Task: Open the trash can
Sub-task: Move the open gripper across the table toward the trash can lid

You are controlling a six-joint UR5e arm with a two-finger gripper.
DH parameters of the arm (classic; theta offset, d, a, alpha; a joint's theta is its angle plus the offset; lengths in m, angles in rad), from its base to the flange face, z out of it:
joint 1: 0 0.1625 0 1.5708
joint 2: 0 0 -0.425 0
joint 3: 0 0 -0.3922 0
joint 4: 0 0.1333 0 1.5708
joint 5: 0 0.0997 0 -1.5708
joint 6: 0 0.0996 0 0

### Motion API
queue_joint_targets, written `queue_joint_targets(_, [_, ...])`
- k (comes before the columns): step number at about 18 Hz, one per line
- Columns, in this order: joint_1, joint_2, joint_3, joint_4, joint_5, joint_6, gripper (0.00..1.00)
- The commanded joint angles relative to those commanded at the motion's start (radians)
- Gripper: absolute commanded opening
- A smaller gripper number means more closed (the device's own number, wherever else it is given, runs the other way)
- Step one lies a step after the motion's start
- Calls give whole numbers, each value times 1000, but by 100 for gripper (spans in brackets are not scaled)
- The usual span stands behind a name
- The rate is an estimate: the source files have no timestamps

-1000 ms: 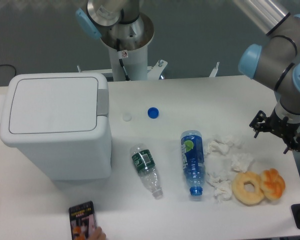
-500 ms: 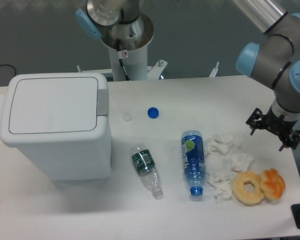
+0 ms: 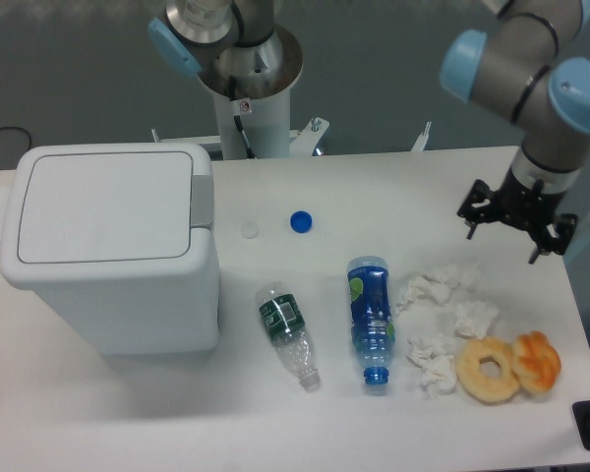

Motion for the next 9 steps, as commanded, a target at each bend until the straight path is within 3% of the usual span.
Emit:
queue_joint_targets(3, [-57,74,-3,-83,-21,-100,99])
queue_joint_targets(7, [-100,137,-3,-134,-107,-172,79])
queue_joint_targets(8, [-111,144,-3,-144,-135,-189,63])
queue_joint_targets(9, [-117,147,-6,-151,-170,-195,39])
